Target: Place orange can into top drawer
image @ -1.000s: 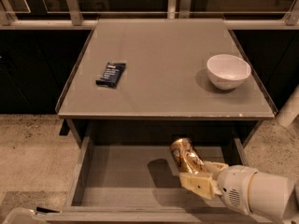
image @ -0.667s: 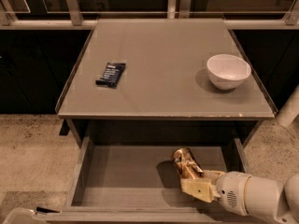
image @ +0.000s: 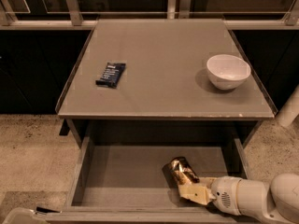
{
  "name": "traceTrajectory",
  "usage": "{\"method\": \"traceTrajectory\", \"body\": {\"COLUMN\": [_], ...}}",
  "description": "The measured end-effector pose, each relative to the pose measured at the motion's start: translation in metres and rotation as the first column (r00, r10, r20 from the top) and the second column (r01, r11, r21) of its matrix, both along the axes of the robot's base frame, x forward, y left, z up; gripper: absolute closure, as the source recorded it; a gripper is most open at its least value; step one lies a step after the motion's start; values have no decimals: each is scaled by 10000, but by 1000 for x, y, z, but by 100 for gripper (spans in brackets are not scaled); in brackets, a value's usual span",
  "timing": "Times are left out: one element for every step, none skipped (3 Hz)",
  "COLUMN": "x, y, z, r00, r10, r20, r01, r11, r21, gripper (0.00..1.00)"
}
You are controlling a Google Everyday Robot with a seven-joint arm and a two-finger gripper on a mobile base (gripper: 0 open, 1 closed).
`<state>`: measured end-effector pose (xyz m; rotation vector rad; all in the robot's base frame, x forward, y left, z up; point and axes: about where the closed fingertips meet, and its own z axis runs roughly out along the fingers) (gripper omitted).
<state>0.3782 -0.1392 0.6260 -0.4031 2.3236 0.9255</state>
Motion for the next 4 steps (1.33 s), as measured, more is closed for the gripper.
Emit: {"method": "traceTrajectory", "body": {"x": [0,0,0,0], "y": [0,0,0,0], "z": [0,0,0,0], "r00": [10000,10000,10000,10000], "r10": [1,1,2,3], "r20": [0,0,0,0], "r01": [-1,-1,-2,-3], "r11": [10000,10000,10000,10000], "r21": [0,0,0,0], "gripper": [58,35,11,0]}}
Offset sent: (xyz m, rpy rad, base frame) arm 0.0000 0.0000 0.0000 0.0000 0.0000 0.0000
